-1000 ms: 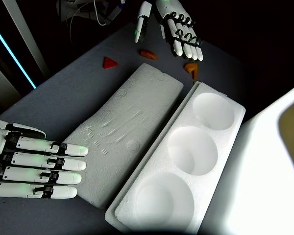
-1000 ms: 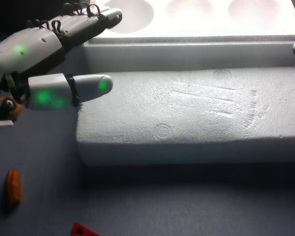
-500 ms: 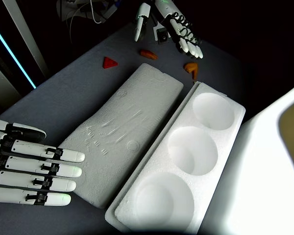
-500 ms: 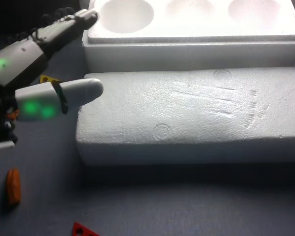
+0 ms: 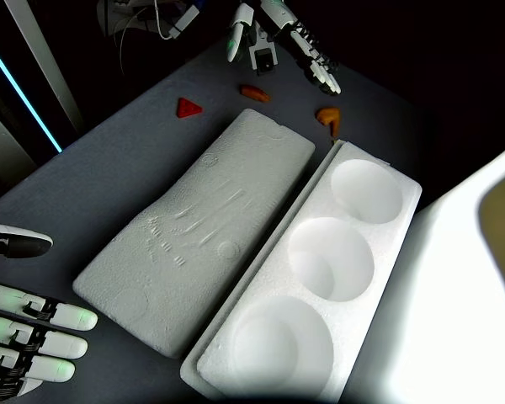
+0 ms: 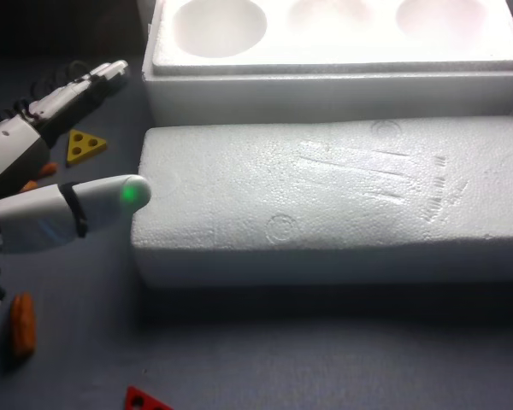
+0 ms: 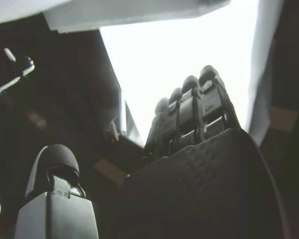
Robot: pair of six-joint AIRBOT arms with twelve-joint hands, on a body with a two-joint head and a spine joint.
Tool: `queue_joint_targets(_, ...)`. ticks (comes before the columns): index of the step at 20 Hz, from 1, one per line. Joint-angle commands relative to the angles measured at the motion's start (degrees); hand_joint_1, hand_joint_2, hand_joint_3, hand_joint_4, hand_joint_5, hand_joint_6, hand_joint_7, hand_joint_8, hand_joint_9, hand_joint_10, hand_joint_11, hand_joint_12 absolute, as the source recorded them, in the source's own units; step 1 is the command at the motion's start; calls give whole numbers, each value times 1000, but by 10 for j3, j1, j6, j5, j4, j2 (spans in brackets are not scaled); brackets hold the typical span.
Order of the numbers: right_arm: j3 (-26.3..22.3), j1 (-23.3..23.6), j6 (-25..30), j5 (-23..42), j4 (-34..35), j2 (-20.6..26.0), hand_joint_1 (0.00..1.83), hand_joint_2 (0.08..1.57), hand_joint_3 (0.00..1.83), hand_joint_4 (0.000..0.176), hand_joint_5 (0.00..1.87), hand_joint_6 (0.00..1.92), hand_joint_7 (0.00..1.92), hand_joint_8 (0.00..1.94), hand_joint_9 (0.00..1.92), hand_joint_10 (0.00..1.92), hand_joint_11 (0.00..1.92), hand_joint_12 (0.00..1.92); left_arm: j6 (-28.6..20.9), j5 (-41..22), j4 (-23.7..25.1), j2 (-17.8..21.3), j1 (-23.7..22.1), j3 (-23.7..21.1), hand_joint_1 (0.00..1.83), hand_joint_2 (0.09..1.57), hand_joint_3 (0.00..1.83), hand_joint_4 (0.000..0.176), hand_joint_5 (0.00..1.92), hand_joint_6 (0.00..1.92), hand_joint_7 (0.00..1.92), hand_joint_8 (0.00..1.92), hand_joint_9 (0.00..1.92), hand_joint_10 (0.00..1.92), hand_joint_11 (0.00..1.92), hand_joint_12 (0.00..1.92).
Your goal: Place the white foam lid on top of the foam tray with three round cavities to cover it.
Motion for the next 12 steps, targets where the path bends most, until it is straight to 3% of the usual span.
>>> queue_joint_targets(1, 0, -2, 6, 70, 7, 2, 370, 1106, 0, 0, 0, 0, 0, 0, 95, 47, 0, 1394, -3, -64, -11, 5, 6, -2, 294, 1035, 0, 0, 0, 0, 0, 0, 0, 0, 0, 0)
queue_joint_targets(3, 1, -7, 10, 62, 10, -1, 383, 1096, 0, 0, 0, 0, 0, 0, 97, 54, 0, 1471, -7, -63, -24, 7, 26, -6, 308, 1035, 0, 0, 0, 0, 0, 0, 0, 0, 0, 0)
queue_joint_targets(9, 5, -7, 10, 33, 4, -4, 457, 1118, 0, 0, 0, 0, 0, 0, 18, 20, 0, 1088, -5, -20, -12, 37, 36, -11, 318, 1029, 0, 0, 0, 0, 0, 0, 0, 0, 0, 0)
queue_joint_targets(11, 7, -6, 9, 23, 2, -4, 471, 1122, 1, 0, 0, 0, 0, 0, 29, 23, 0, 1119, -5, -7, -8, 41, 40, -11, 321, 1030, 0, 0, 0, 0, 0, 0, 0, 0, 0, 0)
queue_joint_targets(12, 7, -6, 9, 19, 1, -4, 496, 1120, 0, 0, 0, 0, 0, 0, 5, 4, 0, 959, -5, 4, -4, 43, 41, -12, 337, 1020, 0, 0, 0, 0, 0, 0, 0, 0, 0, 0)
